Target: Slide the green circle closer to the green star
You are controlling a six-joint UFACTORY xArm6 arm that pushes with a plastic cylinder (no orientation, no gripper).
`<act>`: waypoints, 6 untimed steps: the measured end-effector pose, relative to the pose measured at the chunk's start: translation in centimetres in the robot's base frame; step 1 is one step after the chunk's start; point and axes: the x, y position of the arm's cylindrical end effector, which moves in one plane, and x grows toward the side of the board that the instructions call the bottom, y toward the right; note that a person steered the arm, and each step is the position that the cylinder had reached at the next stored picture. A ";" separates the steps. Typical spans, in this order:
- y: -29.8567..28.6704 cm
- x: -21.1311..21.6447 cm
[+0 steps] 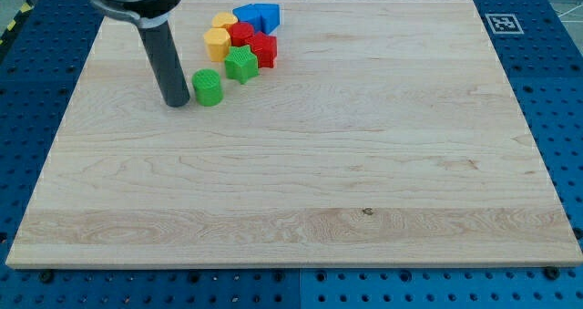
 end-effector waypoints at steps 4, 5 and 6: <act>1.9 -1.2; 2.0 -1.3; 2.3 -2.6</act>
